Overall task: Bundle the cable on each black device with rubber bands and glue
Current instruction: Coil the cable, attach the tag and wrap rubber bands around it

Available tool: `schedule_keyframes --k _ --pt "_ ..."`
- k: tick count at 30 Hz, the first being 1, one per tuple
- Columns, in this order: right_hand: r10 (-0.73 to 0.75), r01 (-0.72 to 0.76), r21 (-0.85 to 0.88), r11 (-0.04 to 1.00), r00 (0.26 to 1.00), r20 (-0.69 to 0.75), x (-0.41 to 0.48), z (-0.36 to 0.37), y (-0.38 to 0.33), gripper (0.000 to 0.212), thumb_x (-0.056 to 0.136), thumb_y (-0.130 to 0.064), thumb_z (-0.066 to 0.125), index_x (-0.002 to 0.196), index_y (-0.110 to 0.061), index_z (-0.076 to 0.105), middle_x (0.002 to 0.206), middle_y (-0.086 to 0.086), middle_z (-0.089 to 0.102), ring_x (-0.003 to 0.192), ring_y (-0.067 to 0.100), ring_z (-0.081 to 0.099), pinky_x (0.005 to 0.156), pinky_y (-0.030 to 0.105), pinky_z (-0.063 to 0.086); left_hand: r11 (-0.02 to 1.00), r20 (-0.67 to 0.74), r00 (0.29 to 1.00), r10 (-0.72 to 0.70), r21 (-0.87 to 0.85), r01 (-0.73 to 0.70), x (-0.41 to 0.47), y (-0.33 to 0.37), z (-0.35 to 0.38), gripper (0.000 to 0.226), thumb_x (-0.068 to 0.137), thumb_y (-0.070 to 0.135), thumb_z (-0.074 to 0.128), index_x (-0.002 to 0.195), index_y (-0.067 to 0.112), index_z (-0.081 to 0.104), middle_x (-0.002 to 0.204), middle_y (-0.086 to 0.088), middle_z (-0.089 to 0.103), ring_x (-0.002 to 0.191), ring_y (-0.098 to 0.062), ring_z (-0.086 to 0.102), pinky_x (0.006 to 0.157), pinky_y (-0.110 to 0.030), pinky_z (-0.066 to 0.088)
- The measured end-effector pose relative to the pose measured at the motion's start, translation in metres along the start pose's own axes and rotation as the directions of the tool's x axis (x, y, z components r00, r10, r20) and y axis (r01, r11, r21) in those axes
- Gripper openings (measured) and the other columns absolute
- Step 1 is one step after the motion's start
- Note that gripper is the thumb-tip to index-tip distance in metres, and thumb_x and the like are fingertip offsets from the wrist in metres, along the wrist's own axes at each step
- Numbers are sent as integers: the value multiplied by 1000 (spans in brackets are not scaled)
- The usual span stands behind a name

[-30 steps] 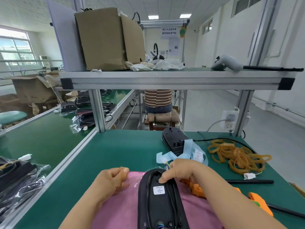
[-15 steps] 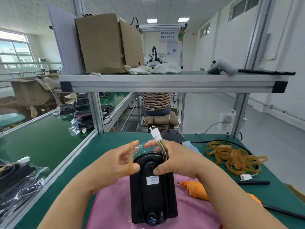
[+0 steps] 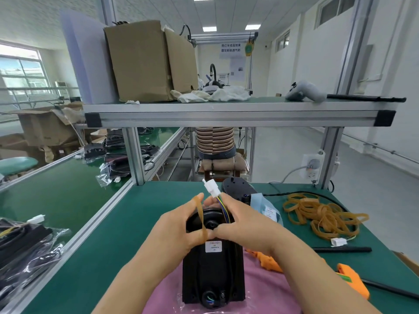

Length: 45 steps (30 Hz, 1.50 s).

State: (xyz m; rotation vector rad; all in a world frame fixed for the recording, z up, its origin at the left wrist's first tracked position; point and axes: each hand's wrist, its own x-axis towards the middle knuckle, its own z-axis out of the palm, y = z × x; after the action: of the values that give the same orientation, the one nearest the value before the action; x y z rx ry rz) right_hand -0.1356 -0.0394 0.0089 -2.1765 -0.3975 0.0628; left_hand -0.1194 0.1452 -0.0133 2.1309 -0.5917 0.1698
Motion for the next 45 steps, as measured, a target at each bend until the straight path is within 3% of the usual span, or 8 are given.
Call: schedule_keyframes --k 5,9,14,22,26,30,38,45 --pt "-46 67 57 996 951 -304 4 27 9 63 94 -47 55 148 -47 22 108 -17 61 104 -1 57 96 27 44 1000 -35 999 -18 -19 18 -1 0 3 75 75 30 84 138 44 47 98 62 46 102 36 41 79 9 30" --pt "-57 112 122 986 921 -386 6 31 11 49 96 -32 60 140 -39 40 116 -18 59 110 -4 54 99 26 42 1000 -17 1000 -26 5 26 0 1 0 79 74 29 84 142 40 45 107 48 54 105 32 42 82 8 30" --pt "-373 193 -323 927 579 -725 -5 33 -7 32 71 -35 79 95 -21 62 118 -6 49 115 14 48 97 41 44 999 21 1000 -20 28 20 -2 2 -1 70 77 28 81 136 43 48 111 31 58 103 27 46 81 5 32" --pt "-82 -139 -451 881 896 -436 1 32 -41 25 79 -46 69 72 -31 51 129 -11 39 126 10 35 116 51 19 999 62 997 39 0 -39 -8 4 -5 34 75 18 79 94 38 58 91 10 59 86 -5 57 73 -16 45" --pt "-51 -158 -443 883 904 -425 2 27 -48 6 83 -24 58 81 -21 63 143 -9 39 131 12 37 113 49 26 996 67 994 82 -49 -79 -10 6 -7 51 66 46 73 113 55 57 98 11 59 95 -5 57 77 -14 45" --pt "-85 -199 -546 814 888 -451 4 16 -45 21 78 -15 57 98 -20 65 153 -6 30 139 15 31 114 53 23 992 79 990 120 -59 -115 -12 3 -7 64 77 26 80 128 55 53 106 12 60 105 -7 58 89 -19 47" --pt "113 -336 -438 834 881 -459 1 -21 -17 37 75 -5 58 53 -35 55 157 -9 33 138 20 40 110 57 32 990 89 987 133 -57 -128 -14 3 -6 52 82 24 77 123 50 60 115 17 57 111 -2 58 92 -17 45" --pt "346 -376 -232 897 925 -158 -19 -25 5 32 78 -7 57 57 -25 74 124 8 67 109 27 62 90 37 53 990 73 989 132 -61 -128 -16 0 -6 51 80 25 80 123 44 62 117 20 58 113 1 57 91 -7 40"
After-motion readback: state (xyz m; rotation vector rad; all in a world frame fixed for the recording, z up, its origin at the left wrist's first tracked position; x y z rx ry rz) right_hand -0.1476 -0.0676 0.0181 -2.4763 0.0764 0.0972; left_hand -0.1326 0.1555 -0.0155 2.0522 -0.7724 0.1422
